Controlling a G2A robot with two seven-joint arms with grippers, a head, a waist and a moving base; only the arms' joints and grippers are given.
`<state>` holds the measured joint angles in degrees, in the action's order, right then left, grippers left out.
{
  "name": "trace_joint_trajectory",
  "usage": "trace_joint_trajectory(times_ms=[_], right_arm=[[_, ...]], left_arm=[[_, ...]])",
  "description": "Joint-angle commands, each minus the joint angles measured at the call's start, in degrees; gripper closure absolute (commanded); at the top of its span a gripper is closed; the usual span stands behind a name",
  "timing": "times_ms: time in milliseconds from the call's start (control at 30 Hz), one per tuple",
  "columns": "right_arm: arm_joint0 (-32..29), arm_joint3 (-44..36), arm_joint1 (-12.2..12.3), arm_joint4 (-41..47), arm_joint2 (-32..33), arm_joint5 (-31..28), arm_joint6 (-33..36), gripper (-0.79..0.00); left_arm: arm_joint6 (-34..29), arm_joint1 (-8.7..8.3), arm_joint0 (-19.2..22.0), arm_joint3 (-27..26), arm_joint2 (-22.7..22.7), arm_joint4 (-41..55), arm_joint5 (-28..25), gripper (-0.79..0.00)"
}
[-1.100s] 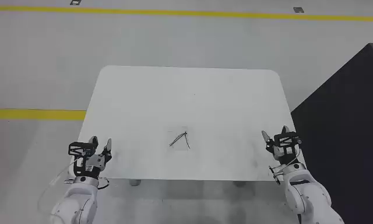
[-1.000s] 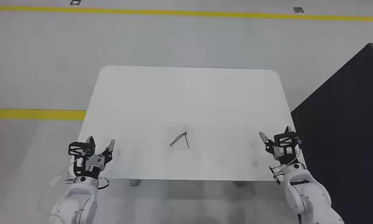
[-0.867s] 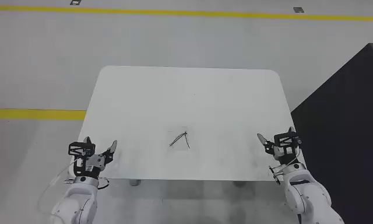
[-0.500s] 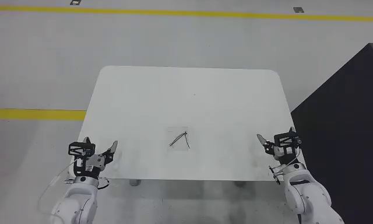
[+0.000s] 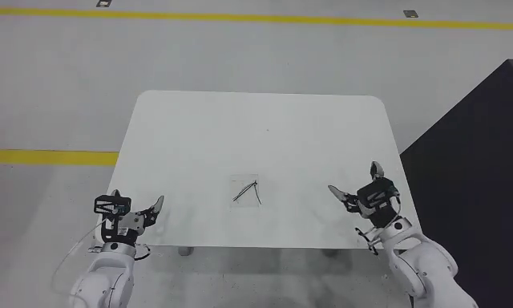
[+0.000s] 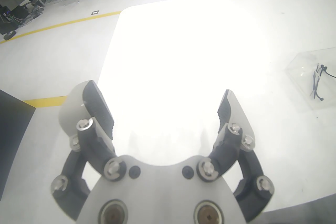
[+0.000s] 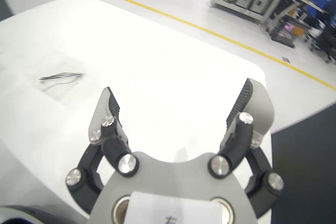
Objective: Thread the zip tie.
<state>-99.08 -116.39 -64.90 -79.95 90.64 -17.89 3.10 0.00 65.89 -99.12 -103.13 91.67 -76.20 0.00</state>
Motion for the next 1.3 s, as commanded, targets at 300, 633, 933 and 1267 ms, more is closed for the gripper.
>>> trace_joint_trajectory(times_ms=[300, 633, 933, 1267], right_arm=[[9.49, -2.56, 1.78, 6.44, 6.55, -20.01, 13.04, -0.785], [9.49, -2.56, 1.78, 6.44, 6.55, -20.01, 13.04, -0.785], [9.49, -2.56, 1.78, 6.44, 6.55, -20.01, 13.04, -0.785], [11.00, -3.50, 2.10, 7.58, 7.89, -23.53, 10.97, -0.785]], left_arm=[[0.00, 0.00, 0.00, 0.00, 0.00, 0.00, 0.00, -0.785], [0.00, 0.00, 0.00, 0.00, 0.00, 0.00, 0.00, -0.785], [0.00, 0.00, 0.00, 0.00, 0.00, 0.00, 0.00, -0.785], [0.00, 0.00, 0.00, 0.00, 0.00, 0.00, 0.00, -0.785]])
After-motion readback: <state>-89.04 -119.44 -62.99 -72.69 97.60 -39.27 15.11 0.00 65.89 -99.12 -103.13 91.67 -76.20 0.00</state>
